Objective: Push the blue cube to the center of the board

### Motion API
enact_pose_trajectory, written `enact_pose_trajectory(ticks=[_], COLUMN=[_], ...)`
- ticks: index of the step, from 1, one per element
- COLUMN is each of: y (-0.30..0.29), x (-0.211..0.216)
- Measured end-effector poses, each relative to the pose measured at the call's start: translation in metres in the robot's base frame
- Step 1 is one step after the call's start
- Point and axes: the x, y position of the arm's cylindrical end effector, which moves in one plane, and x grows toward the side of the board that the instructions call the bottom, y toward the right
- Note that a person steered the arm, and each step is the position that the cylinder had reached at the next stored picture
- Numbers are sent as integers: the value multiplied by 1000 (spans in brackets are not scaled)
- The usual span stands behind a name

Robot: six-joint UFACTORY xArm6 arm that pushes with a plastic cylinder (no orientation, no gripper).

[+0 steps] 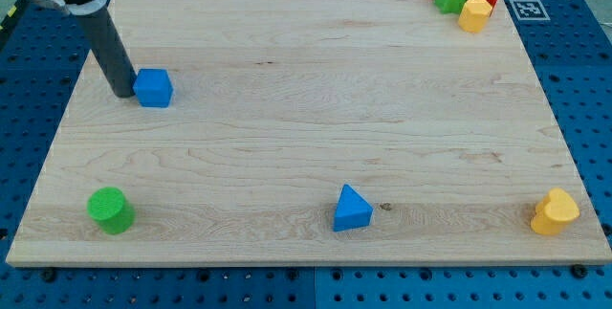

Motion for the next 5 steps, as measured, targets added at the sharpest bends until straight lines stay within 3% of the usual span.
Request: enact_pose_trajectory(ticks=[3,5], y=[72,151], x=[6,6])
